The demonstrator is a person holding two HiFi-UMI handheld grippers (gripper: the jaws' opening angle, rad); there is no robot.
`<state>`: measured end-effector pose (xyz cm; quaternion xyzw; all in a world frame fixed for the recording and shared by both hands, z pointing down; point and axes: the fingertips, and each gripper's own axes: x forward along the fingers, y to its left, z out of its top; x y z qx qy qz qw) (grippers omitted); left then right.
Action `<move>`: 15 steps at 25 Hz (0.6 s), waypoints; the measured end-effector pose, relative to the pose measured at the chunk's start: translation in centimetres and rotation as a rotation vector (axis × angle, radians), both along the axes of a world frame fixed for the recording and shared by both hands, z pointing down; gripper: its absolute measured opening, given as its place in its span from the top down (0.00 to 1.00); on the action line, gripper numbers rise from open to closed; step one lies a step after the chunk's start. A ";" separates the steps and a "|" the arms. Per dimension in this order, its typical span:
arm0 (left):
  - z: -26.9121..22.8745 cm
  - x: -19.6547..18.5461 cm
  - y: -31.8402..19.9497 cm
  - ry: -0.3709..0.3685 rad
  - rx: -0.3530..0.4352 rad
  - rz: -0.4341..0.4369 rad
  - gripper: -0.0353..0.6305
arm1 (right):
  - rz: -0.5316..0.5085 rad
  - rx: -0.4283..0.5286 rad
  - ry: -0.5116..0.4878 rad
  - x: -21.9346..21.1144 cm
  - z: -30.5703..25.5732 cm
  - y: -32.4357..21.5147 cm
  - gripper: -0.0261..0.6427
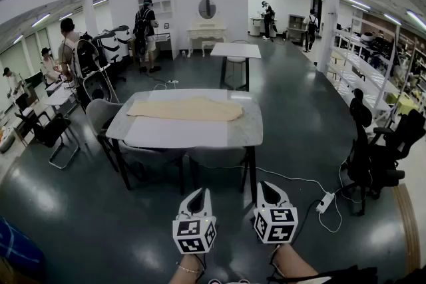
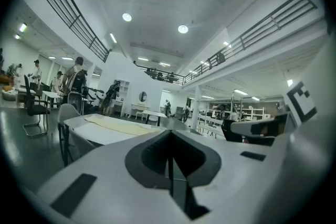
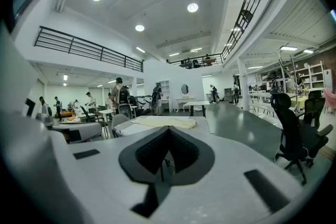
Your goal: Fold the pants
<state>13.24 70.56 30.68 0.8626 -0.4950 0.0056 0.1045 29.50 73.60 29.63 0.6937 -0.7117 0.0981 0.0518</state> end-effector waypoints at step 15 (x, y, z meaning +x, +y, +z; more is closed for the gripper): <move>0.6 -4.2 -1.6 -0.003 -0.002 -0.010 0.95 | 0.030 0.033 -0.018 -2.8 -0.3 -2.1 0.97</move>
